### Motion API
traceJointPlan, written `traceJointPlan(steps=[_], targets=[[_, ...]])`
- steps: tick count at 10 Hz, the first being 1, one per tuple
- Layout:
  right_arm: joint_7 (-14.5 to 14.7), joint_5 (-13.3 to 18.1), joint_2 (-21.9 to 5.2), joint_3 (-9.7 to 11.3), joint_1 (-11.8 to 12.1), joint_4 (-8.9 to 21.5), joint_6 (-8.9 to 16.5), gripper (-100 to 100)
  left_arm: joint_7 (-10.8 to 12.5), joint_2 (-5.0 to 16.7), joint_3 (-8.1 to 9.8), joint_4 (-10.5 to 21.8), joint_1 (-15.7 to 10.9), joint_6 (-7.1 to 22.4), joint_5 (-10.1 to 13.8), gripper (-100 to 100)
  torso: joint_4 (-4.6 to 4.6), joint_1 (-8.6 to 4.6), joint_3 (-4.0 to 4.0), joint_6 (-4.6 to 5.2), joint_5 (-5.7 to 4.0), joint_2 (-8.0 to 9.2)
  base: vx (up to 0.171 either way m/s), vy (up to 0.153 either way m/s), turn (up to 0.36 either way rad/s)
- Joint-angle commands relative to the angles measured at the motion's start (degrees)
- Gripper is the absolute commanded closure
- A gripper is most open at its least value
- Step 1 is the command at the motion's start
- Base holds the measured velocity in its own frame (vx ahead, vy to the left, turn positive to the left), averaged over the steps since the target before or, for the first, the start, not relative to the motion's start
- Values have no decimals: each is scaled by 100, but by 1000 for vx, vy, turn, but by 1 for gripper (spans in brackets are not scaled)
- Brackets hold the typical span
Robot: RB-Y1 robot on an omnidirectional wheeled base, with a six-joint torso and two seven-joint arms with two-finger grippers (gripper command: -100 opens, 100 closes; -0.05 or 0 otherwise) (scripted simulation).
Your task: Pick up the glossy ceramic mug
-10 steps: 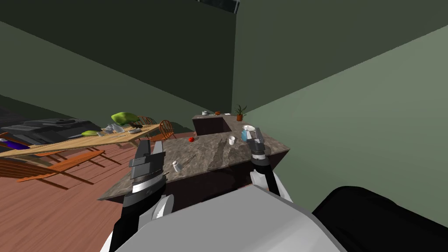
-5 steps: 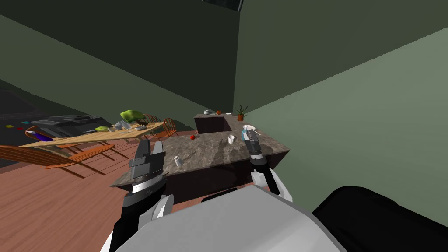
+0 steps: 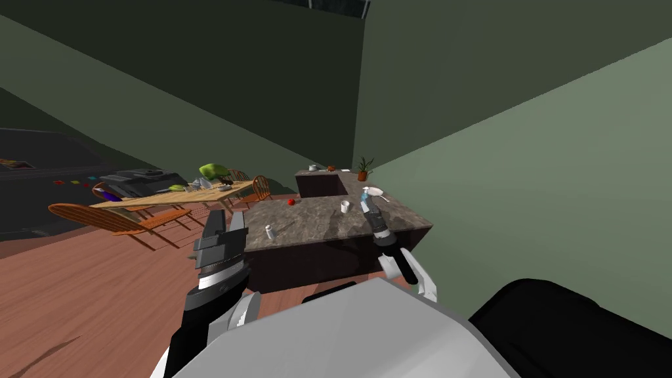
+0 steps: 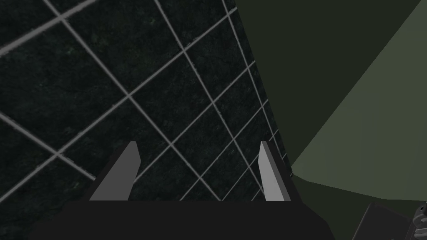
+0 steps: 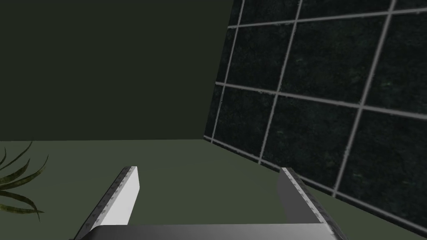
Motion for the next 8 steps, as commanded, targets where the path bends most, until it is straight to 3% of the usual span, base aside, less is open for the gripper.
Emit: traceJointPlan(steps=[1,8], targets=[[83,82,-286,29,-85,183,15,-100,0,0,0,0,0,0,0,0,0,0,0,0,0,0,-87,-79,99],[385,435,-1354,90,-472,961,67,-100,0,0,-1,0,-1,0,0,0,-1,10,-1,-3,2,0,-96,-65,128]])
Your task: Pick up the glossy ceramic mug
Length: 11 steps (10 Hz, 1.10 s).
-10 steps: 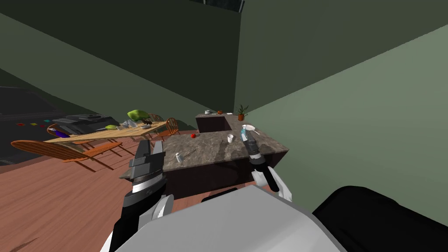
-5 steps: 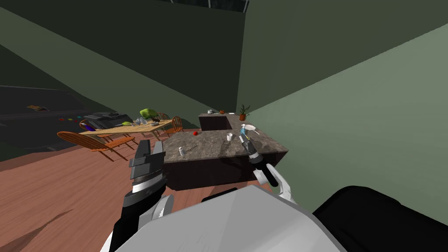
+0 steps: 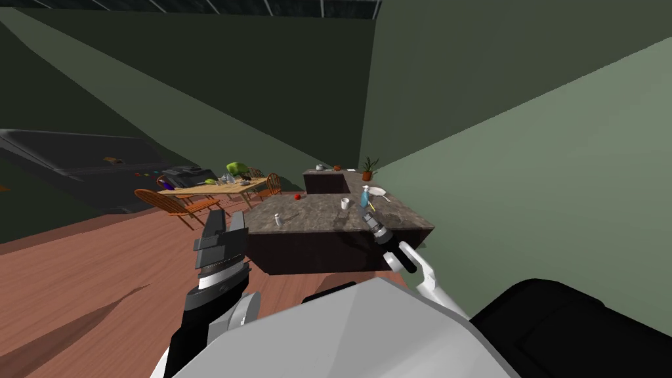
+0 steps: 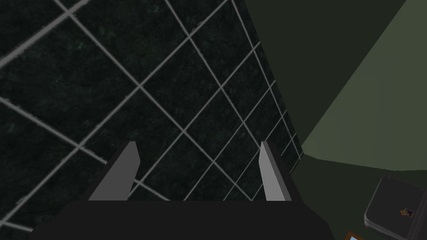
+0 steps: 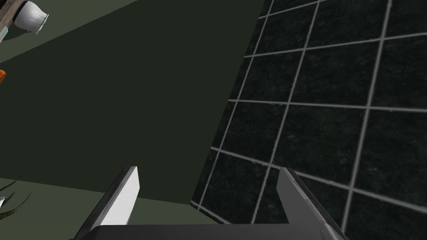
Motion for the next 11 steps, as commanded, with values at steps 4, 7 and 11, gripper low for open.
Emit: traceJointPlan(steps=[4,7,11], targets=[[166,231,-658,12,-231,478,31,-100,0,0,0,0,0,0,0,0,-2,6,-4,-4,1,-7,-74,-44,110],[336,484,-1201,34,-426,926,44,-100,0,0,0,0,0,0,0,0,-2,7,-4,-3,2,-6,-76,-35,151],[505,761,-1732,52,-609,1378,49,-100,0,0,0,0,0,0,0,0,-5,16,-15,-3,4,-25,-38,-17,112]])
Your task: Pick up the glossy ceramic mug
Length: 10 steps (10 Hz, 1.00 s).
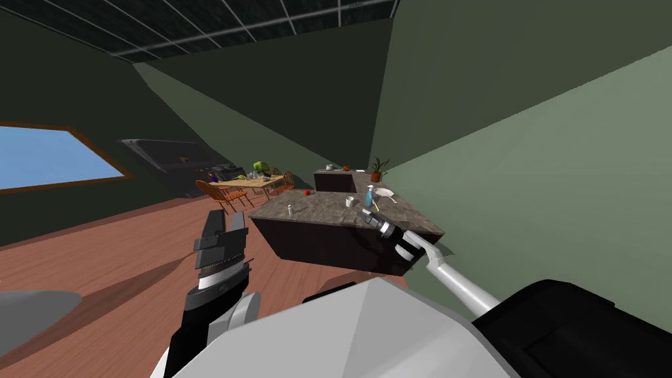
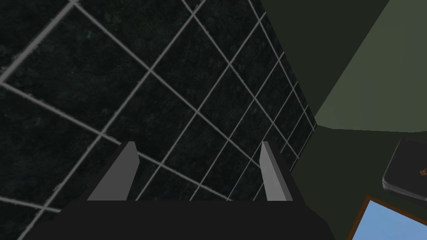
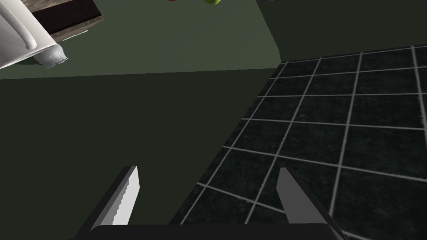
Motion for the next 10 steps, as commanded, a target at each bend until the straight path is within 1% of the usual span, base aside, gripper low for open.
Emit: traceJointPlan(steps=[1,2,4,5,6,7,9,10], targets=[[105,171,-286,15,-100,266,-7,-100,0,0,0,0,0,0,0,0,0,0,0,0,0,0,-33,-11,129],[105,171,-309,15,-100,266,-7,-100,0,0,0,0,-1,0,0,0,0,1,0,-3,0,0,-24,-9,84],[267,477,-700,30,-256,653,-15,-100,0,0,0,0,0,0,0,0,-1,5,-3,-3,2,-5,-22,1,173],[267,477,-800,30,-256,703,-15,-100,0,0,0,0,0,0,0,0,-1,6,-4,-3,2,-7,-14,1,97],[344,635,-1002,37,-326,913,-23,-100,0,0,0,0,0,0,0,0,-2,7,-5,0,2,-8,-3,7,144],[344,635,-1031,37,-326,913,-23,-100,0,0,0,0,0,0,0,0,-3,9,-7,-3,2,-12,3,4,62],[490,955,-1444,47,-450,1313,-42,-100,0,0,0,0,0,0,0,0,-3,9,-10,-2,3,-17,19,17,155],[558,1115,-1606,50,-504,1502,-53,-100,0,0,0,0,0,0,0,0,-5,13,-13,-2,3,-23,40,32,248]])
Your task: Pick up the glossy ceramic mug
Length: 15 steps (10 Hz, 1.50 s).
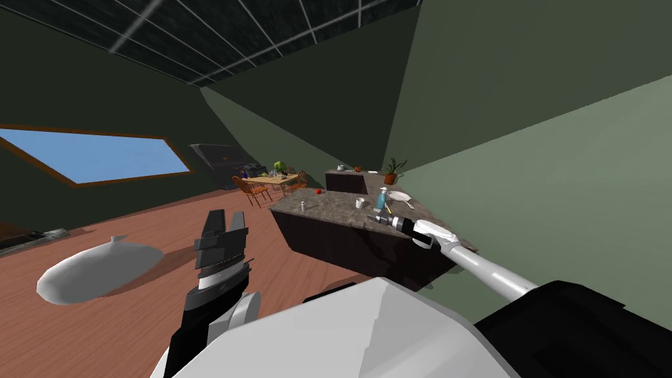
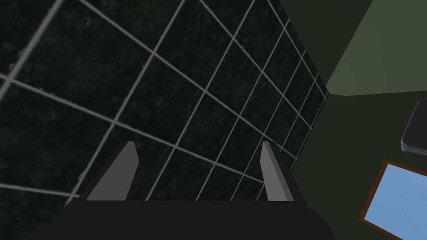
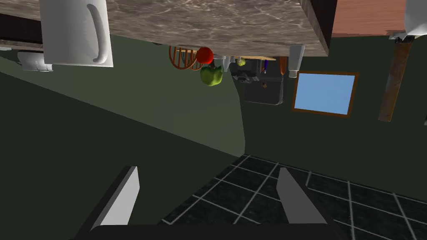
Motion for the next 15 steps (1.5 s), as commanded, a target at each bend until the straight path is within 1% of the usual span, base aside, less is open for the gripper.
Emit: traceJointPlan(steps=[1,3,5,8,10,12,13,15], targets=[[43,123,-139,57,-122,177,24,-100,0,0,0,0,0,0,0,0,0,0,0,0,0,0,36,14,57],[168,440,-497,61,-212,518,-2,-100,0,0,0,0,0,0,0,0,0,-1,0,4,-1,0,55,27,127],[275,746,-799,63,-277,846,-31,-100,0,0,0,0,1,0,0,0,-4,-3,-11,3,0,-19,112,23,167],[402,1169,-1135,73,-323,1243,-80,-100,0,0,0,-1,2,0,0,0,-11,16,-26,2,2,-44,146,55,126],[464,1420,-1279,92,-318,1455,-115,-100,0,0,0,-1,2,0,0,0,-10,14,-24,3,2,-40,161,43,92],[510,1636,-1364,123,-288,1623,-153,-100,0,0,1,-1,2,-1,0,0,-13,6,-30,4,-1,-50,160,24,84],[527,1729,-1386,143,-265,1690,-171,-100,0,0,1,-1,2,-1,0,0,-11,4,-26,5,-1,-42,128,20,61],[559,1975,-1367,258,-136,1856,-236,-100,0,0,1,-1,2,0,0,0,-10,12,-23,5,0,-38,168,34,63]])
